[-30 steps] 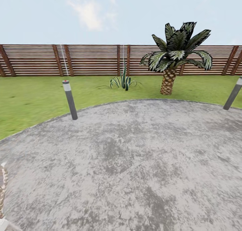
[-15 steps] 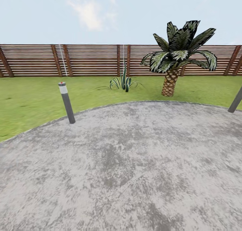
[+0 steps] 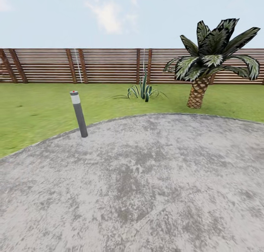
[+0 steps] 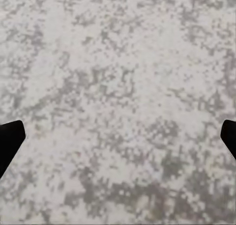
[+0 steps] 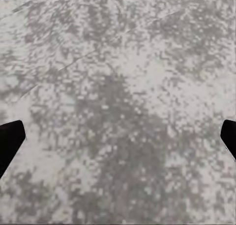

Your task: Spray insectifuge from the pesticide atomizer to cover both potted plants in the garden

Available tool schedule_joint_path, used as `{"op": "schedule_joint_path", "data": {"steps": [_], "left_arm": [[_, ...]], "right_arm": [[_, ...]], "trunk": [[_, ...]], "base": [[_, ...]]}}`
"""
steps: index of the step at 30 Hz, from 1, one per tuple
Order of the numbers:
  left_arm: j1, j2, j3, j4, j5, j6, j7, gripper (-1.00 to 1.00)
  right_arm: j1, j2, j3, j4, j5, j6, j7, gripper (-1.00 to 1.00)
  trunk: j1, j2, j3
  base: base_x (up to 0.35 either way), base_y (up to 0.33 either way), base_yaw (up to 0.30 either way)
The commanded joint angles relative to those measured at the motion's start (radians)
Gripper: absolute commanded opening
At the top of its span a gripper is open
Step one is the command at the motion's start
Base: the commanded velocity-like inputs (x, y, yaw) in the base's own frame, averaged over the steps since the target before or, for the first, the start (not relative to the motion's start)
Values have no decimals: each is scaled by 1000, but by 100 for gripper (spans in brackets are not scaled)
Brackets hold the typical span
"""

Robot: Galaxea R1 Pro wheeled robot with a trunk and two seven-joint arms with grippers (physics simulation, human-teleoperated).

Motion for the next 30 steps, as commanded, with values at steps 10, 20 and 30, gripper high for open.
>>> {"op": "schedule_joint_path", "data": {"steps": [10, 20, 30], "left_arm": [[-1, 0, 0, 1, 4, -4, 0, 100], [-1, 0, 0, 1, 4, -5, 0, 100], [-1, 0, 0, 1, 4, -6, 0, 100]], "right_arm": [[0, 0, -1, 1, 0, -3, -1, 100], [0, 0, -1, 1, 0, -3, -1, 100], [0, 0, -1, 1, 0, -3, -1, 100]], "trunk": [[0, 0, -1], [0, 0, -1], [0, 0, -1]], "base": [[336, 0, 271], [336, 0, 273], [336, 0, 273]]}}
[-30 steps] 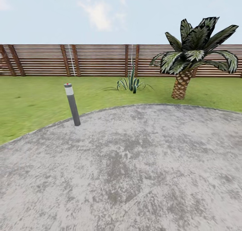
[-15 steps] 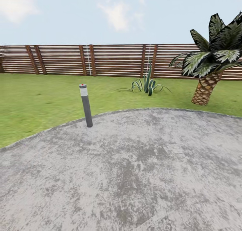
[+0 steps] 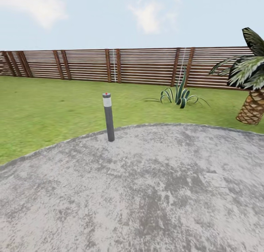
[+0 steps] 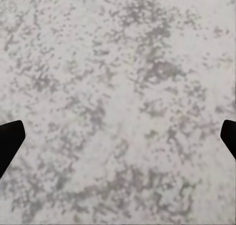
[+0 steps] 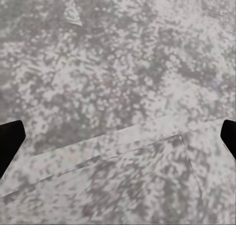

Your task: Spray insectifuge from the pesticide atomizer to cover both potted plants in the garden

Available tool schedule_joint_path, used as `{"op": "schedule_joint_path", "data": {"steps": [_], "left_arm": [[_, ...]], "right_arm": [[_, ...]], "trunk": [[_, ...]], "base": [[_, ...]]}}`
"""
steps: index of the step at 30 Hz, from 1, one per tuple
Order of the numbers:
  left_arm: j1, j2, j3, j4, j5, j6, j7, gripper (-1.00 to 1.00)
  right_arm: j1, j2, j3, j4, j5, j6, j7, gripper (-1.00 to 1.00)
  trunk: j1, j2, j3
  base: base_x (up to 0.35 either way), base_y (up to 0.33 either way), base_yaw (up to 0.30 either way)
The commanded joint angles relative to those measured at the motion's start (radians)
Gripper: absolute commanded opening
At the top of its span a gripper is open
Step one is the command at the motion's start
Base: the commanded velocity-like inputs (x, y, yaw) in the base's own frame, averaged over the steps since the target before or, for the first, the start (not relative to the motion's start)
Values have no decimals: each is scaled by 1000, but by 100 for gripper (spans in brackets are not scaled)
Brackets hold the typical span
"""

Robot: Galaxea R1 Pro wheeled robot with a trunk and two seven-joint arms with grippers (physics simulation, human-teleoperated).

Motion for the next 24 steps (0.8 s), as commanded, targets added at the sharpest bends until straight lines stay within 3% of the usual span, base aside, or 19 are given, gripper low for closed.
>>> {"op": "schedule_joint_path", "data": {"steps": [1, 14, 24], "left_arm": [[-1, 0, 0, 1, 4, -3, 0, 100], [-1, 0, 0, 1, 4, -4, 0, 100], [-1, 0, 0, 1, 4, -4, 0, 100]], "right_arm": [[0, 0, -1, 0, 0, -3, 0, 100], [0, 0, -1, 0, 0, -3, -1, 100], [0, 0, -1, 0, 0, -3, 0, 100]], "trunk": [[0, 0, -1], [0, 0, -1], [0, 0, -1]], "base": [[336, 0, 273], [336, -5, 273], [334, -127, 273]]}}
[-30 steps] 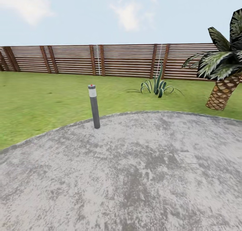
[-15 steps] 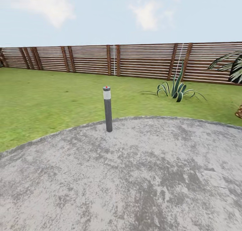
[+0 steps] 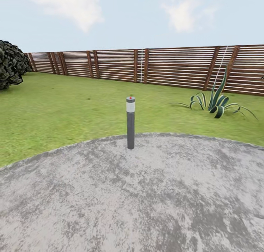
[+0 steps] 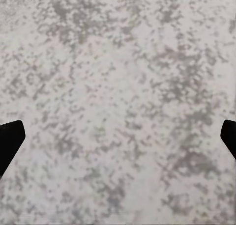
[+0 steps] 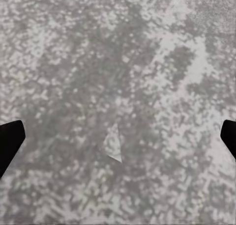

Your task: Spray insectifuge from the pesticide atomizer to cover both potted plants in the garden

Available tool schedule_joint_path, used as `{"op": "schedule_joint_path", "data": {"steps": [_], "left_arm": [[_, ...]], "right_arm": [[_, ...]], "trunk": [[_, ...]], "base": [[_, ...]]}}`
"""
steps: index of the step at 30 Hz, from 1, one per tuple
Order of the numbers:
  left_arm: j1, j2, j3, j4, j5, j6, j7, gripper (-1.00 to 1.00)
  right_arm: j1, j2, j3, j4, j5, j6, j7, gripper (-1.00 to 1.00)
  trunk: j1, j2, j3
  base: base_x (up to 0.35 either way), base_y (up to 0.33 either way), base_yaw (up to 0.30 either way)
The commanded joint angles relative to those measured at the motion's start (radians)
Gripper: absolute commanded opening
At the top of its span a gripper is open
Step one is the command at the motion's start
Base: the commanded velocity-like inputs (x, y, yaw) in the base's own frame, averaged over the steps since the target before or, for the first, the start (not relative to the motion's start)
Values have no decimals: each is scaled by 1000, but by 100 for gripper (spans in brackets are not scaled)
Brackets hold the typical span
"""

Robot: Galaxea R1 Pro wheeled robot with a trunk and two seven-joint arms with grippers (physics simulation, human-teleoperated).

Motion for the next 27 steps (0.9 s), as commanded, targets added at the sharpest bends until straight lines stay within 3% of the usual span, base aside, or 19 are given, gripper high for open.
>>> {"op": "schedule_joint_path", "data": {"steps": [1, 11, 27], "left_arm": [[-1, 0, 1, 1, 4, -3, 0, 100], [-1, 0, 1, 1, 5, -3, 0, 100], [-1, 0, 1, 1, 5, -3, 0, 100]], "right_arm": [[0, 0, -1, 1, 0, -3, 0, 100], [0, 0, 0, 0, 0, -3, -1, 100], [0, 0, 1, 1, 0, -3, -1, 100]], "trunk": [[0, 0, -1], [0, 0, -1], [0, 0, -1]], "base": [[331, -153, 273], [331, -138, 273], [335, -11, 273]]}}
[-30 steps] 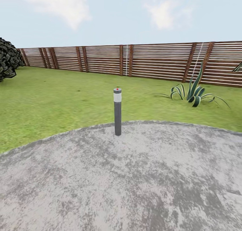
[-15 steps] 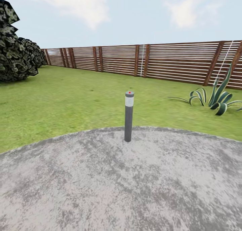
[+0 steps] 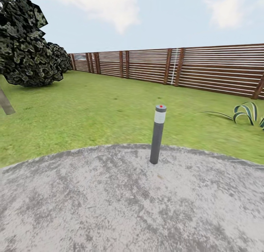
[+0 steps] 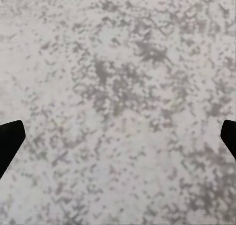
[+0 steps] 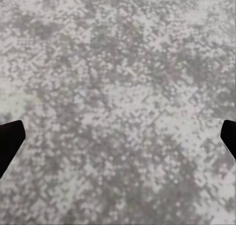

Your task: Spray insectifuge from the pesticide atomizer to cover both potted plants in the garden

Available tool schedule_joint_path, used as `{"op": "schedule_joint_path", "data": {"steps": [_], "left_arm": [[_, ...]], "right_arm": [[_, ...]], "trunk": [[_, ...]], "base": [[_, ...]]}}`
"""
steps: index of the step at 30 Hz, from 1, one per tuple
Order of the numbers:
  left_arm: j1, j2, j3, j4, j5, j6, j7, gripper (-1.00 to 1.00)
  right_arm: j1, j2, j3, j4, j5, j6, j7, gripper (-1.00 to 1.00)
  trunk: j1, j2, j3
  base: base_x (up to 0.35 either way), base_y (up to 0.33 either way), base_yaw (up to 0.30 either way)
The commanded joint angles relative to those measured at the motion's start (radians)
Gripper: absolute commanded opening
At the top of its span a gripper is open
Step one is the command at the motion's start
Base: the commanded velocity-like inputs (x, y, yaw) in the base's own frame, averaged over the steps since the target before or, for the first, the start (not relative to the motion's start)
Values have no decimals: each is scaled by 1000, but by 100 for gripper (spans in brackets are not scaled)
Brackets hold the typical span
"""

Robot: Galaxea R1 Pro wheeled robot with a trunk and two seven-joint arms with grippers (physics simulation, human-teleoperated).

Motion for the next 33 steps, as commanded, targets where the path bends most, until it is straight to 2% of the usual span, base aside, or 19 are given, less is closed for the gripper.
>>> {"op": "schedule_joint_path", "data": {"steps": [1, 20, 33], "left_arm": [[-1, 0, 0, 1, 4, -3, 0, 100], [-1, 1, 0, 1, 4, -3, 1, 100], [-1, 0, 1, 1, 4, -3, 1, 100]], "right_arm": [[0, 0, -1, 0, 0, -3, -1, 100], [0, 0, -1, 0, 0, -4, -1, 100], [0, 0, -1, 0, 0, -4, -1, 100]], "trunk": [[0, 0, -1], [0, 0, -1], [0, 0, -1]], "base": [[336, 0, 273], [336, 2, 273], [336, 97, 273]]}}
